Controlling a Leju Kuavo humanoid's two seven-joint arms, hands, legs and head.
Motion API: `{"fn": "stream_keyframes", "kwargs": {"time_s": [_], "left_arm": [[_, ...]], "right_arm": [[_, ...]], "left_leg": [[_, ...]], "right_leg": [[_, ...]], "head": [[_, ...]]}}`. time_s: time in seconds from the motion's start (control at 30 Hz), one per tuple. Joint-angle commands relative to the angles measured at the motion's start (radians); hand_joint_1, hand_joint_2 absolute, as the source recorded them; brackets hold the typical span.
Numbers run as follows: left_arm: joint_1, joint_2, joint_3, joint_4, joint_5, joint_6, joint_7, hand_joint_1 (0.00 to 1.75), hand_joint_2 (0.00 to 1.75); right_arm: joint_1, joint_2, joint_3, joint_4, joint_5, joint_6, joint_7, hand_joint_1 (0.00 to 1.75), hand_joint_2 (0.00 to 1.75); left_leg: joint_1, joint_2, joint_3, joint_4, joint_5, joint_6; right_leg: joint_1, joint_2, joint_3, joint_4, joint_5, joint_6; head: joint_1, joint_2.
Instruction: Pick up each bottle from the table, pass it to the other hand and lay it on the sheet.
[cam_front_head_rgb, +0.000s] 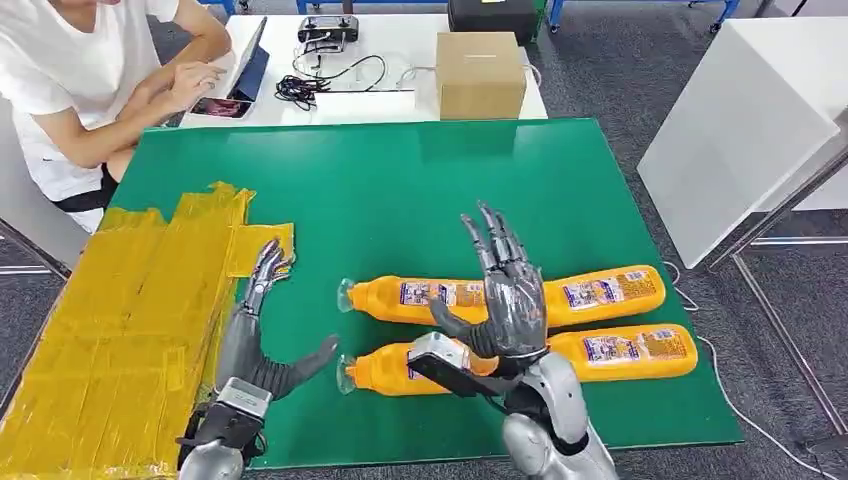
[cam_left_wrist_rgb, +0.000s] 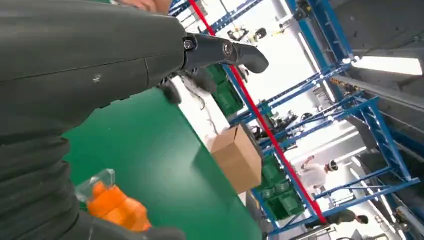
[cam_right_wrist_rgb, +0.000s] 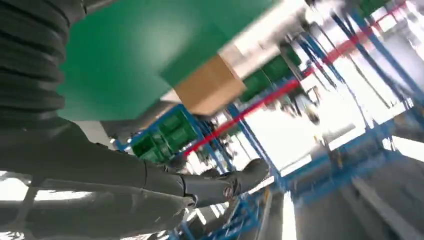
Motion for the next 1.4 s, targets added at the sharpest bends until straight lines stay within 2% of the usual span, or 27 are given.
{"fn": "stream_keyframes", "kwargs": {"time_s": [0.03, 0.13, 0.23, 0.47, 0.63, 0.83, 0.97, 1.0, 1.1, 1.27, 1.3, 1.33, 1.4], "left_arm": [[-0.061, -0.018, 0.005, 0.090, 0.015, -0.030, 0.010, 0.00, 1.75], [-0.061, -0.018, 0.005, 0.089, 0.015, -0.031, 0.010, 0.00, 1.75], [-0.077, -0.024, -0.003, 0.097, 0.030, -0.045, 0.007, 0.00, 1.75], [-0.108, -0.030, -0.024, 0.126, 0.046, -0.052, 0.011, 0.00, 1.75], [-0.110, -0.031, -0.026, 0.129, 0.046, -0.053, 0.012, 0.00, 1.75], [-0.139, -0.040, -0.047, 0.158, 0.057, -0.075, 0.021, 0.00, 1.75], [-0.144, -0.041, -0.050, 0.169, 0.057, -0.074, 0.021, 0.00, 1.75], [-0.144, -0.041, -0.050, 0.169, 0.057, -0.074, 0.021, 0.00, 1.75], [-0.149, -0.039, -0.054, 0.170, 0.063, -0.082, 0.020, 0.00, 1.75], [-0.195, -0.046, -0.082, 0.224, 0.095, -0.102, 0.010, 0.00, 1.75], [-0.207, -0.046, -0.089, 0.242, 0.103, -0.104, 0.007, 0.00, 1.75], [-0.216, -0.049, -0.096, 0.253, 0.109, -0.105, 0.004, 0.00, 1.75], [-0.218, -0.051, -0.098, 0.255, 0.109, -0.105, 0.004, 0.00, 1.75]], "right_arm": [[-0.210, -0.085, 0.128, 0.377, 0.042, 0.160, 0.049, 0.00, 1.75], [-0.213, -0.086, 0.134, 0.381, 0.052, 0.166, 0.061, 0.00, 1.75], [-0.268, -0.079, 0.161, 0.511, 0.063, 0.224, 0.095, 0.00, 1.75], [-0.328, -0.032, 0.136, 0.721, 0.069, 0.173, 0.112, 0.00, 1.75], [-0.332, -0.029, 0.132, 0.736, 0.073, 0.169, 0.116, 0.00, 1.75], [-0.409, -0.008, 0.094, 0.894, 0.126, 0.164, 0.177, 0.00, 1.75], [-0.428, 0.002, 0.091, 0.936, 0.129, 0.152, 0.166, 0.00, 1.75], [-0.428, 0.002, 0.091, 0.936, 0.129, 0.152, 0.166, 0.00, 1.75], [-0.441, 0.009, 0.086, 0.964, 0.130, 0.167, 0.164, 0.00, 1.75], [-0.550, 0.038, 0.041, 1.162, 0.093, 0.233, 0.138, 0.03, 1.75], [-0.573, 0.039, 0.039, 1.200, 0.091, 0.256, 0.134, 0.49, 1.75], [-0.594, 0.036, 0.034, 1.227, 0.085, 0.280, 0.134, 1.45, 1.75], [-0.598, 0.033, 0.032, 1.228, 0.085, 0.281, 0.134, 1.45, 1.75]], "left_leg": [[0.000, 0.005, 0.008, -0.002, -0.001, -0.001], [0.000, 0.001, 0.003, -0.001, 0.000, 0.000], [0.000, 0.001, 0.003, -0.001, 0.000, 0.000], [0.000, 0.001, 0.004, -0.001, 0.000, 0.000], [0.000, 0.001, 0.003, -0.001, 0.000, 0.000], [0.000, 0.000, 0.002, 0.000, 0.000, 0.000], [0.000, 0.000, 0.002, 0.000, 0.000, 0.000], [0.000, 0.001, 0.006, -0.001, -0.001, -0.001], [0.000, 0.001, 0.003, -0.001, 0.000, -0.001], [-0.001, 0.001, 0.003, 0.000, 0.000, 0.000], [-0.001, 0.001, 0.002, 0.000, 0.000, 0.000], [-0.001, 0.001, 0.002, 0.000, 0.000, 0.000], [-0.001, 0.000, 0.003, 0.000, 0.000, 0.000]], "right_leg": [[0.000, 0.004, 0.007, -0.004, 0.001, 0.001], [0.000, 0.000, 0.003, -0.002, 0.000, 0.001], [0.000, 0.001, 0.003, -0.002, 0.000, 0.001], [0.000, 0.001, 0.003, -0.002, 0.000, 0.001], [0.000, 0.000, 0.003, -0.001, 0.000, 0.001], [0.000, 0.000, 0.001, -0.001, 0.000, 0.001], [0.000, 0.000, 0.001, -0.001, 0.000, 0.001], [0.000, 0.000, 0.006, -0.002, 0.000, 0.001], [0.000, 0.000, 0.002, -0.001, 0.000, 0.001], [-0.001, 0.000, 0.003, -0.001, 0.000, 0.001], [-0.001, 0.000, 0.001, 0.000, 0.000, 0.001], [-0.001, -0.001, 0.001, 0.000, 0.000, 0.001], [-0.001, -0.001, 0.003, 0.000, 0.000, 0.001]], "head": [[-0.001, 0.000], [0.000, 0.000], [0.000, 0.000], [0.000, 0.000], [0.000, 0.000], [0.000, 0.000], [0.000, 0.000], [0.000, 0.000], [0.000, 0.000], [0.000, 0.000], [0.000, 0.000], [0.000, 0.000], [0.000, 0.000]]}}
